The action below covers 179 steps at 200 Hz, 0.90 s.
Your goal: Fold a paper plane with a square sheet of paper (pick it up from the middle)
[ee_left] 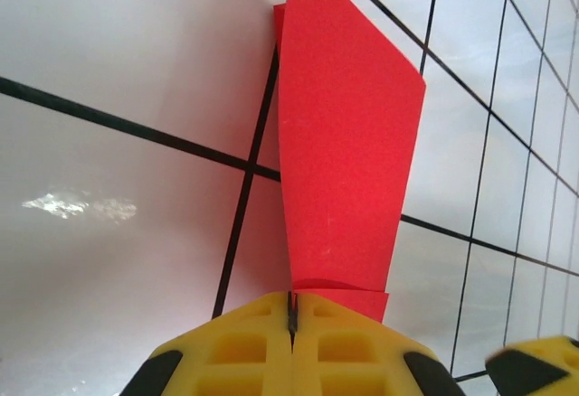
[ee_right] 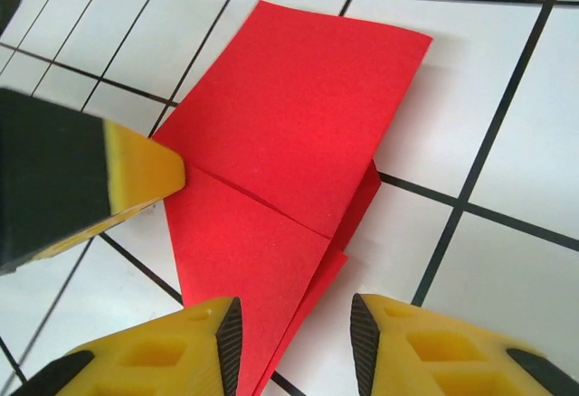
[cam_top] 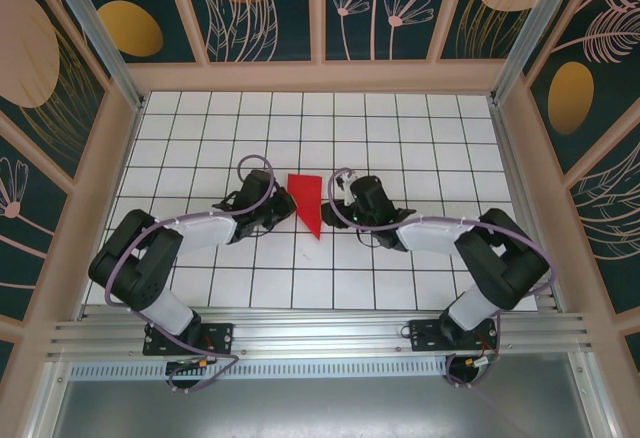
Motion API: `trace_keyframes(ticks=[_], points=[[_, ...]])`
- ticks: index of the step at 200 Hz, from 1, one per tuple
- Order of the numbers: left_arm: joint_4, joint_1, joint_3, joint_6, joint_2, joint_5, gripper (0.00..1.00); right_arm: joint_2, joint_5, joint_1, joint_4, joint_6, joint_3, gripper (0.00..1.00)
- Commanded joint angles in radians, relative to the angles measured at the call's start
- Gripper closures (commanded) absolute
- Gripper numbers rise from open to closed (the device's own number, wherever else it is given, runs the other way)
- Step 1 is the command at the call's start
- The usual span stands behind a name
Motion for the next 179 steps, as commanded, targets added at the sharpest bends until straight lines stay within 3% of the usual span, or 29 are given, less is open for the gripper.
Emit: trace_keyframes(ticks=[1, 68, 179], points=[[-0.057, -0.036, 0.046, -0.039, -0.001, -0.097, 1.00, -0.047, 0.055, 0.042, 0.125, -0.118, -0.064, 0.62], [-0.079, -0.084, 0.098, -0.053, 0.029, -0.122, 1.00, 0.022, 0.177, 0.178, 0.266, -0.266, -0.114, 0.64], [-0.070, -0.086, 0.105, -0.074, 0.033, -0.104, 1.00, 0.216, 0.215, 0.199, 0.333, -0.332, -0.009, 0.67]])
